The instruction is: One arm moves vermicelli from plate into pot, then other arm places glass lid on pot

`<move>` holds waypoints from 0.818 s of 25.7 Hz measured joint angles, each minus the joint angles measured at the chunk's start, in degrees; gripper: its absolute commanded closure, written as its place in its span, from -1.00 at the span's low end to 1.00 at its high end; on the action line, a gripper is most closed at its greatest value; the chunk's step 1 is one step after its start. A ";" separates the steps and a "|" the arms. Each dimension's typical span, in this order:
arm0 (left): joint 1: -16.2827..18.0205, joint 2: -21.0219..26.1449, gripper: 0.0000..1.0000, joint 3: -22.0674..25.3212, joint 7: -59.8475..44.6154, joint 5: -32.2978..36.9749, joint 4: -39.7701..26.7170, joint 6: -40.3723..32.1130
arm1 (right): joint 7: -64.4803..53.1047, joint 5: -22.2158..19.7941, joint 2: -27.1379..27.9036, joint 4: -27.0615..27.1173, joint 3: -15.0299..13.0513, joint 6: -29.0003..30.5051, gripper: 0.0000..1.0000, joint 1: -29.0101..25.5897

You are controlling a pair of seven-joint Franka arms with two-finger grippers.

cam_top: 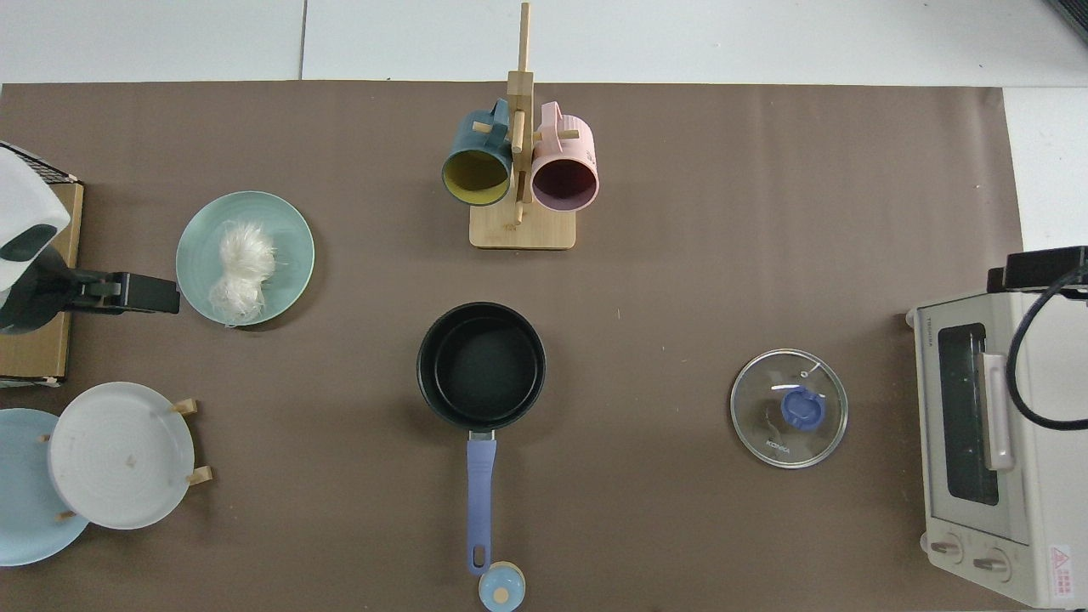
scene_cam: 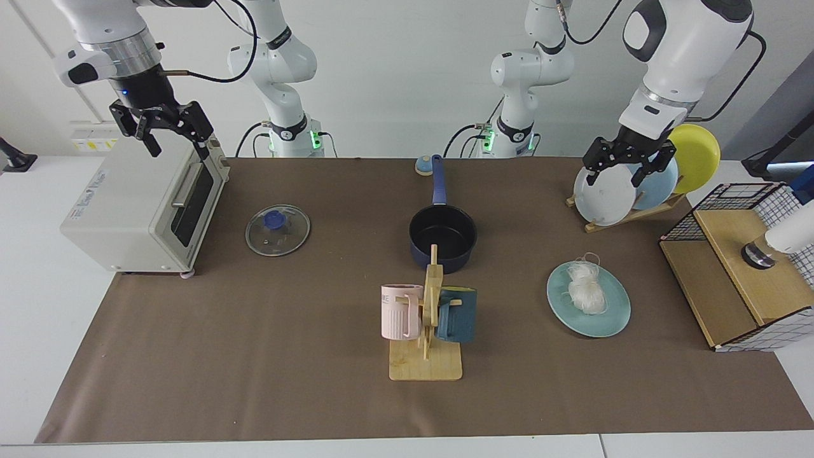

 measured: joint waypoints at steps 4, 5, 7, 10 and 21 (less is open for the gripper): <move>0.00 0.00 -1.00 -0.01 0.00 0.00 0.00 0.00 | 0.00 0.00 0.00 -0.09 0.17 -0.41 -1.00 0.00; 0.00 -0.01 -1.00 -0.01 0.00 0.00 0.00 0.00 | 0.00 0.00 0.00 -0.10 0.20 -0.57 -1.00 0.00; 0.00 -0.01 -1.00 -0.02 0.00 0.00 0.00 0.00 | 0.00 0.00 0.00 -0.14 0.25 -1.00 -1.00 0.00; 0.00 -0.02 -1.00 -0.02 0.00 0.00 0.01 0.00 | 0.00 0.00 0.00 -0.39 0.29 -1.41 -1.00 0.00; 0.00 -0.02 -1.00 -0.02 0.00 0.00 0.01 0.00 | 0.00 0.00 -0.49 -4.99 1.23 -1.07 -1.00 0.01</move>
